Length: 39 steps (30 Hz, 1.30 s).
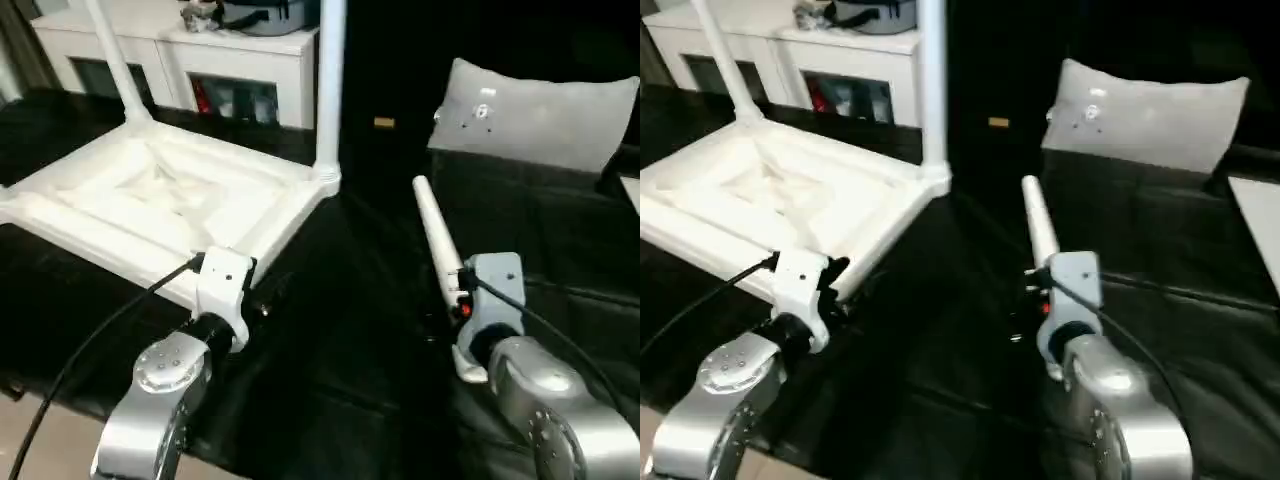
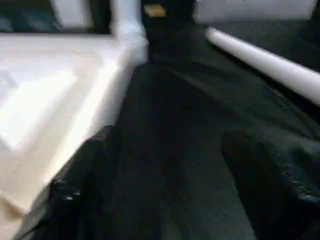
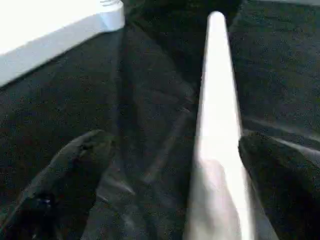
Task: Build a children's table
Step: Move to table, then pick table leg
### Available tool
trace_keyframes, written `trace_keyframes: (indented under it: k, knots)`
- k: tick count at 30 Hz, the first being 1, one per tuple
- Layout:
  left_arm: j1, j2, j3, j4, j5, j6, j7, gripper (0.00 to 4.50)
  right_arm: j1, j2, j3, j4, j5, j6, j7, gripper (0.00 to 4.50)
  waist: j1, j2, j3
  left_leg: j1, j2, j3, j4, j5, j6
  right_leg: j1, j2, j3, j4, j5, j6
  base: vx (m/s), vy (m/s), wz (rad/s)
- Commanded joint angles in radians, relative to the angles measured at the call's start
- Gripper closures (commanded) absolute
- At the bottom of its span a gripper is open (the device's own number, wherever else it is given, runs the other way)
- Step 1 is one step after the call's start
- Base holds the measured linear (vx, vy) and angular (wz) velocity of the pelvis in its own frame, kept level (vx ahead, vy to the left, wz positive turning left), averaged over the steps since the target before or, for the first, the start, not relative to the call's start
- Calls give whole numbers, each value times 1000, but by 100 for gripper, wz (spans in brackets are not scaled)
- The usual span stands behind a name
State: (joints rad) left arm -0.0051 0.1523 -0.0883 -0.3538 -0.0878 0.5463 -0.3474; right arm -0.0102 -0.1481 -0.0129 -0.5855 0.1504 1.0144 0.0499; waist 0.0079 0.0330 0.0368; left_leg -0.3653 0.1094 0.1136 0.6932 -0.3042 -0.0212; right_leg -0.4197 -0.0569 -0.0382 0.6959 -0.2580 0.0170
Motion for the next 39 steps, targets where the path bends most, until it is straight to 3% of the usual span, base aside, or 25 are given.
trace_keyframes:
  k: [1,2,3,4,6,7,8,9,11,12,13,14,15,16,18,20,21,22,24,26,28,30,33,34,39]
  knots:
    - [-16,24,6,-10,-19,15,-17,72,-39,-2,-4,-17,-6,45,-4,0,11,-23,-27,-14,39,-20,-57,9,-1,32,-104,107,-204,-802,148,-108,-175,9]
    - [-16,26,6,-10,-21,16,-19,72,-43,-2,-6,-17,-6,49,-4,0,6,-24,-25,-10,40,-19,-69,-15,-12,30,-91,91,-201,-793,131,-89,-113,3]
    - [-21,54,3,-17,-53,37,-63,58,-115,-9,-29,13,17,95,17,0,1,-19,-23,-2,43,-15,-88,-64,-27,27,-72,69,-199,-765,91,-89,-113,3]
    - [-21,54,3,-17,-53,37,-63,49,-115,-9,-29,13,17,95,17,0,-11,-6,-21,-7,52,-24,-113,-110,-35,41,-65,51,-194,-705,39,-88,-69,-6]
    - [-28,82,0,-26,-71,59,-96,37,-170,-9,-46,61,37,134,30,0,-23,10,-14,2,73,-30,-135,-179,-43,51,-61,37,-199,-595,-21,-77,-31,-9]
    - [-31,90,-1,-31,-81,67,-109,27,-186,-18,-42,78,37,148,33,0,-27,20,-13,21,79,-28,-141,-224,-40,51,-63,28,-207,-553,-56,-68,-7,1]
    - [-31,90,-1,-31,-81,67,-109,6,-186,-18,-42,78,37,148,33,0,-29,24,-16,26,82,-27,-144,-223,-38,57,-67,25,-210,-521,-71,-56,10,4]
    - [-41,105,-8,-57,-117,101,-161,6,-248,-43,-49,157,27,178,29,0,-34,10,-15,13,90,-29,-154,-193,-32,74,-72,21,-205,-457,-89,-56,10,4]
    - [-47,132,-27,-83,-136,121,-205,2,-307,-81,-52,247,11,180,35,0,-36,14,-6,22,87,-25,-152,-243,-35,65,-77,9,-219,-540,-78,-67,43,-4]
    - [-46,138,-31,-87,-139,126,-211,2,-317,-85,-56,264,10,183,37,0,-37,14,-5,29,87,-26,-149,-257,-39,62,-81,7,-222,-554,-76,-66,52,-4]
    - [-43,154,-40,-99,-153,135,-227,2,-344,-98,-61,308,6,182,45,0,-39,14,-7,22,93,-30,-156,-262,-41,73,-85,7,-215,-518,-86,-34,60,-3]
    - [-42,172,-52,-115,-168,146,-246,2,-377,-115,-68,359,5,187,56,0,-40,3,-8,19,93,-27,-157,-250,-37,75,-86,9,-217,-502,-90,-26,56,-4]
    - [-41,180,-56,-124,-178,153,-255,2,-392,-121,-72,382,7,195,63,0,-36,9,-9,22,93,-27,-157,-239,-38,73,-88,12,-208,-482,-108,-26,56,-4]
    - [-41,188,-59,-138,-203,175,-272,2,-422,-132,-79,429,20,212,80,0,-36,2,-10,19,93,-22,-158,-219,-37,75,-90,15,-202,-462,-123,0,0,0]
    - [-41,189,-59,-140,-206,179,-275,2,-426,-133,-80,435,22,215,83,0,-31,4,-10,25,99,-15,-160,-219,-45,68,-88,20,-199,-402,-148,0,0,0]
    - [-52,214,-71,-162,-228,210,-308,2,-480,-165,-62,540,34,229,111,0,-30,-20,-11,25,96,-8,-160,-236,-40,67,-89,22,-195,-421,-156,0,0,0]
    - [-62,230,-76,-172,-246,233,-324,2,-516,-179,-52,614,47,248,143,0,-29,-11,-14,30,96,-8,-156,-233,-44,66,-94,23,-189,-405,-171,0,0,0]
    - [-64,237,-76,-175,-254,242,-329,2,-526,-184,-45,635,51,255,157,0,-29,-8,-15,25,100,-8,-160,-231,-51,68,-90,24,-181,-352,-184,0,0,0]
    - [-65,242,-76,-177,-260,249,-333,2,-530,-188,-39,646,53,259,167,0,-28,-12,-13,23,100,-3,-162,-229,-50,68,-87,25,-182,-323,-186,0,0,0]
    - [-63,267,-69,-191,-284,269,-352,0,-540,-194,-22,668,59,280,192,28,-20,-10,-19,26,100,6,-157,-178,-40,69,-90,33,-178,-268,-205,0,0,0]
    - [-65,271,-66,-186,-286,268,-355,0,-544,-190,-28,672,61,297,190,38,-21,-19,-22,20,101,11,-157,-143,-28,72,-85,34,-173,-250,-219,0,0,0]
    - [-65,271,-70,-181,-280,264,-355,0,-545,-190,-29,681,56,295,185,61,-15,-24,-26,23,101,18,-151,-109,-21,69,-89,38,-175,-255,-220,0,0,0]
    - [-58,276,-81,-181,-281,265,-343,0,-556,-210,-8,715,57,302,202,79,-10,-23,-31,14,101,20,-147,-33,-7,74,-87,37,-165,-194,-239,18,-9,2]
    - [-52,278,-81,-189,-288,271,-343,0,-555,-213,-9,713,56,308,205,84,-7,-28,-33,11,98,24,-144,-6,2,77,-85,37,-164,-174,-240,0,0,0]
    - [-45,294,-91,-194,-297,277,-348,0,-549,-234,-10,698,66,336,223,124,3,-31,-37,1,97,24,-141,60,23,82,-83,35,-158,-161,-232,0,0,0]
